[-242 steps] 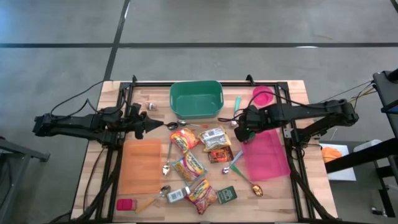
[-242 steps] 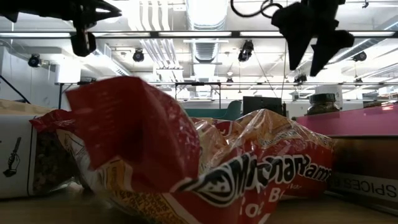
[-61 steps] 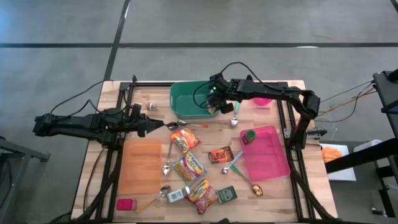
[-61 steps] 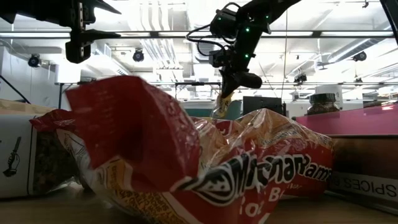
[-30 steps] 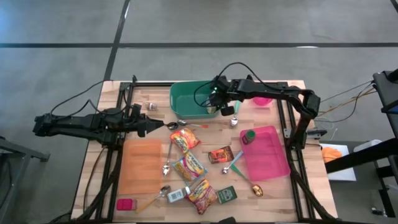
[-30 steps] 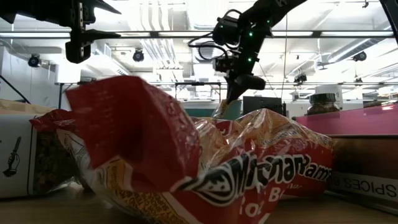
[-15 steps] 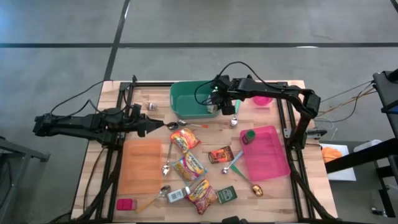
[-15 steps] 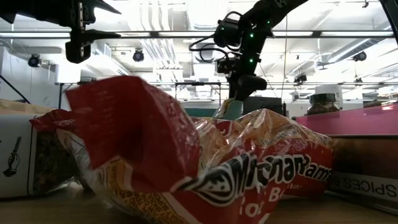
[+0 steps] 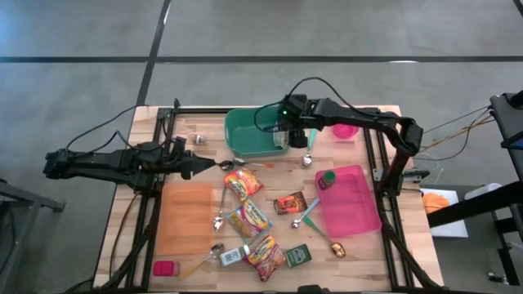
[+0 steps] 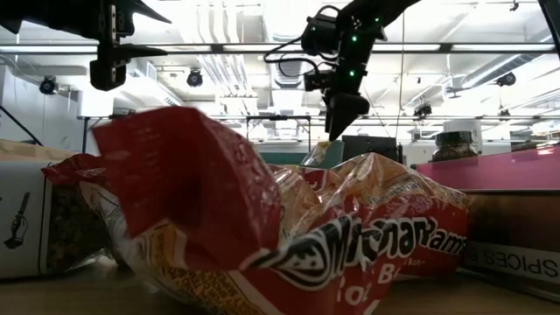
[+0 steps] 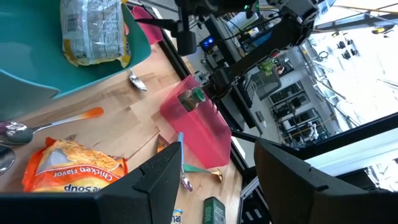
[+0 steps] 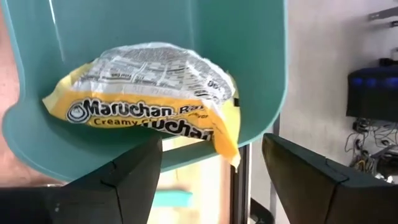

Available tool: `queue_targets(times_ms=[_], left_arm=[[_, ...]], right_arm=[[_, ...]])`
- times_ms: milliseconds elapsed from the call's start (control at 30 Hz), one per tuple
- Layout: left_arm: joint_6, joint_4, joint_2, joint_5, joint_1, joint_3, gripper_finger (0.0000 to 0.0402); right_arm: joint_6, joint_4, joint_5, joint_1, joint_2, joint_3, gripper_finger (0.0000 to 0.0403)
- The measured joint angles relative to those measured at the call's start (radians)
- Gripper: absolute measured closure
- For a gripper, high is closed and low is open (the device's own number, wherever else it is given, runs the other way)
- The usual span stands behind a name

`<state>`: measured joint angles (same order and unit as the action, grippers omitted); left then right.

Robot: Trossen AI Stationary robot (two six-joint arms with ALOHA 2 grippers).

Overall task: Pick & Place Food Item
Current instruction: Put the light green spoon into the orange bin

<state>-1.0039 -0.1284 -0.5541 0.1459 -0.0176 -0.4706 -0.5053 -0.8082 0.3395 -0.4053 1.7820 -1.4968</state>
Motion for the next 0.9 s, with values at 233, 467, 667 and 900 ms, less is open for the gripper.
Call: queue_targets(times_ms=[233,467,667,900], left_arm=[[-0.035,-0.004,0.0,0.009,0.0,0.0,0.0197],[0.003,-0.007,0.0,0.046,0.009,0.0,0.0197],[0.099,-0.045,0.0,0.071,0.055,-0.021,0.0197],[0.228,-0.33,-0.016,0.048,0.169,-0.182,0.0197]], right_arm=[[0.035,-0.001,-0.001,0.01,-0.034,-0.016,0.0128],[0.251,-0.011,-0.054,0.022,-0.114,-0.016,0.0128],[0.539,-0.017,-0.221,0.033,-0.198,-0.014,0.0128],[0.624,-0.027,-0.236,0.077,-0.261,-0.014,0.0128]])
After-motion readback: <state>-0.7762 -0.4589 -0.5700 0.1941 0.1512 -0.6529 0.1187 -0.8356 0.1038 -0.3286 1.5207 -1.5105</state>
